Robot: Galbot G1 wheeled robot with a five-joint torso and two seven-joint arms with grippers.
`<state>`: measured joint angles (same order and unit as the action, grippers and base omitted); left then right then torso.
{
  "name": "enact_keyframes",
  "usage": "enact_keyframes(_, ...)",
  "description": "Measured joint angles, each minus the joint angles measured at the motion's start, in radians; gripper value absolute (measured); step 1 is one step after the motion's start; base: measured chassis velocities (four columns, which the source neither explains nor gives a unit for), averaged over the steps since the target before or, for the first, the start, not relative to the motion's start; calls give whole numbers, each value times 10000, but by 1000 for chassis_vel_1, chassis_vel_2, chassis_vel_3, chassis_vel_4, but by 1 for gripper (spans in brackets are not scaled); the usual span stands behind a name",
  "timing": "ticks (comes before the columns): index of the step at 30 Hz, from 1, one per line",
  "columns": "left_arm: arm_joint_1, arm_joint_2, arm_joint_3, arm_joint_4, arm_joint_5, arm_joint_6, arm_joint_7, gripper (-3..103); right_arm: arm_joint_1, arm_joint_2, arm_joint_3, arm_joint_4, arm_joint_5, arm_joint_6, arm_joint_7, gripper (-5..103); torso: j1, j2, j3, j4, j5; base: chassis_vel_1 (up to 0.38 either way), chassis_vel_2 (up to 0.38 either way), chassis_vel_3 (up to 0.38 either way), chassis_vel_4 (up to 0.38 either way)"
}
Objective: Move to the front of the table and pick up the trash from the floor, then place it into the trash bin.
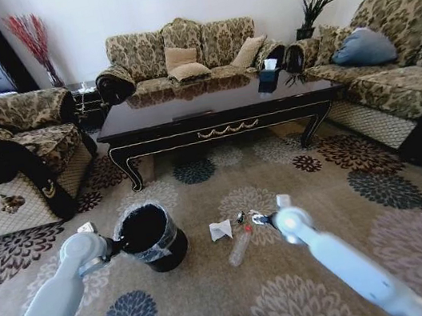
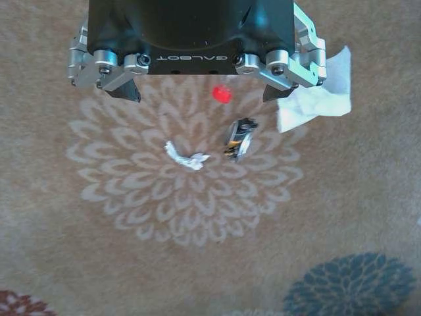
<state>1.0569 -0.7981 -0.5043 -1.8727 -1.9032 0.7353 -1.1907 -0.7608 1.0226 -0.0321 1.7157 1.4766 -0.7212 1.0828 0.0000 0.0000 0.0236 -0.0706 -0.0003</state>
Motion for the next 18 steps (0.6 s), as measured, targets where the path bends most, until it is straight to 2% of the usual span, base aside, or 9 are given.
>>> enact_keyframes(2, 19, 46, -35, 28, -6, 0, 0, 0, 210, 249, -128, -271, 67, -18, 152, 100, 0, 0, 0, 0, -1, 0, 0, 0, 0)
enact_keyframes(4, 36, 135, -74, 161, 11, -1, -4, 0, 565, 1121, -246, -1067, 75, -33, 424, 100, 0, 0, 0, -3, 0, 0, 0, 0, 0)
enact_keyframes(5, 36, 135, -74, 161, 11, -1, -4, 0, 565, 1121, -246, -1067, 75, -33, 424, 100, 0, 0, 0, -3, 0, 0, 0, 0, 0)
enact_keyframes(7, 23, 220, -90, 294, 21, 0, -26, 0, 798, 2127, -156, -1922, -16, -43, 655, 100, 0, 0, 1, 2, 2, 0, 0, 0, 0)
enact_keyframes(9, -5, 284, -99, 393, 33, 0, -44, 0, 985, 2746, -25, -2537, -84, -43, 932, 100, 1, 0, 1, 4, 1, 0, 0, 0, 0)
enact_keyframes(11, -9, 295, -104, 410, 32, 0, -45, 0, 1026, 2860, 0, -2655, -105, -43, 1006, 100, 0, 0, 0, 4, 0, 0, 0, 0, 0)
enact_keyframes(15, -8, 299, -137, 476, 27, -1, -44, 0, 1213, 3616, 337, -3414, -203, -128, 2130, 100, 1, 0, -1, -2, 0, 0, 0, 0, 0)
enact_keyframes(16, -8, 299, -137, 476, 27, -1, -44, 0, 1213, 3616, 337, -3414, -203, -128, 2130, 100, 1, 0, -1, -2, 0, 0, 0, 0, 0)
enact_keyframes(18, 20, 194, -147, 635, 32, 1, -45, 0, 1055, 3991, 666, -3711, -176, -32, 2984, 100, 0, 0, 0, -2, 0, 0, 0, 0, 0)
